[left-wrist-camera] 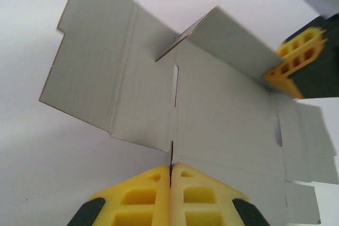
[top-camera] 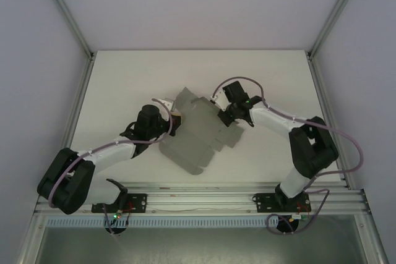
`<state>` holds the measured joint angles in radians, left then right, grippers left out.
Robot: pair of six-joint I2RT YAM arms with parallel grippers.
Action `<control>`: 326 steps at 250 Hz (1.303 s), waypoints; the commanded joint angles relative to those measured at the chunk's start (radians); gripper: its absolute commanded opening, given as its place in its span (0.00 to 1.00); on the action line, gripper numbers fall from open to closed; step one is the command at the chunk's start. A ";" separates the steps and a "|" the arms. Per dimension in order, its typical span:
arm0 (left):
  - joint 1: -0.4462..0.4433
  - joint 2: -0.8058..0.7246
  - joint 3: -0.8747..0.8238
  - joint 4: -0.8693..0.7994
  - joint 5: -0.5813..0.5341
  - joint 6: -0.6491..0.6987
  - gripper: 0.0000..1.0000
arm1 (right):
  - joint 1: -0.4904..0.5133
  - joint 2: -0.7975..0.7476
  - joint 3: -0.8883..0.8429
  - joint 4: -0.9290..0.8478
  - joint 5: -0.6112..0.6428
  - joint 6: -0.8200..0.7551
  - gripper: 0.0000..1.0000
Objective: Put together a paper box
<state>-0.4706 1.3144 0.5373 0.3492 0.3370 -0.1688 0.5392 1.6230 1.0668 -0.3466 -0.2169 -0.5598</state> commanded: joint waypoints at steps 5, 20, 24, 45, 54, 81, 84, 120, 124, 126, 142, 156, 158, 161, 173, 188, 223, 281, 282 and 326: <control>-0.061 0.080 0.086 -0.123 -0.143 0.085 0.00 | 0.039 -0.064 -0.021 0.087 0.113 -0.059 0.00; -0.086 0.125 0.118 -0.127 -0.160 0.085 0.00 | 0.051 -0.068 -0.011 0.080 0.126 -0.069 0.00; -0.093 0.135 0.124 -0.121 -0.160 0.086 0.00 | 0.053 -0.068 -0.007 0.076 0.128 -0.071 0.00; -0.134 0.187 0.145 -0.085 -0.182 0.098 0.01 | 0.063 -0.064 0.004 0.076 0.151 -0.076 0.00; -0.148 0.212 0.153 -0.065 -0.198 0.101 0.04 | 0.069 -0.064 0.006 0.078 0.164 -0.082 0.00; -0.157 0.287 0.184 -0.044 -0.184 0.086 0.05 | 0.077 -0.064 -0.001 0.096 0.191 -0.102 0.00; -0.156 0.295 0.187 -0.044 -0.180 0.082 0.05 | 0.077 -0.064 -0.003 0.098 0.193 -0.104 0.00; -0.157 0.364 0.210 -0.018 -0.118 0.044 0.25 | 0.078 -0.076 -0.023 0.117 0.213 -0.136 0.00; -0.157 0.369 0.213 -0.018 -0.110 0.042 0.28 | 0.078 -0.077 -0.025 0.117 0.217 -0.137 0.00; -0.157 0.371 0.214 -0.018 -0.106 0.040 0.29 | 0.078 -0.078 -0.025 0.118 0.218 -0.140 0.00; -0.155 0.377 0.220 -0.018 -0.078 0.029 0.37 | 0.078 -0.080 -0.029 0.120 0.231 -0.152 0.00; -0.155 0.371 0.221 -0.017 -0.057 0.019 0.40 | 0.077 -0.079 -0.031 0.123 0.248 -0.166 0.00; -0.154 0.369 0.221 -0.017 -0.053 0.016 0.40 | 0.078 -0.078 -0.032 0.124 0.250 -0.168 0.00; -0.154 0.367 0.220 -0.016 -0.047 0.014 0.41 | 0.077 -0.079 -0.033 0.125 0.254 -0.171 0.00; -0.152 0.348 0.218 -0.018 -0.034 0.005 0.46 | 0.078 -0.075 -0.036 0.130 0.270 -0.182 0.00; -0.152 0.314 0.212 -0.020 -0.015 -0.005 0.57 | 0.079 -0.071 -0.036 0.140 0.296 -0.203 0.00; -0.136 0.200 0.156 0.028 0.016 -0.032 1.00 | 0.076 -0.059 -0.047 0.186 0.369 -0.282 0.00; 0.005 -0.013 0.102 -0.064 0.013 -0.157 1.00 | 0.082 -0.021 -0.074 0.377 0.482 -0.491 0.00; 0.007 -0.017 0.102 -0.067 0.011 -0.159 1.00 | 0.082 -0.021 -0.075 0.381 0.483 -0.494 0.00; 0.083 -0.091 0.153 -0.251 -0.144 -0.231 1.00 | 0.092 -0.010 -0.104 0.589 0.525 -0.631 0.00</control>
<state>-0.4225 1.2533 0.6537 0.2581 0.3000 -0.3206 0.6155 1.6020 0.9775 0.0433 0.2260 -1.0538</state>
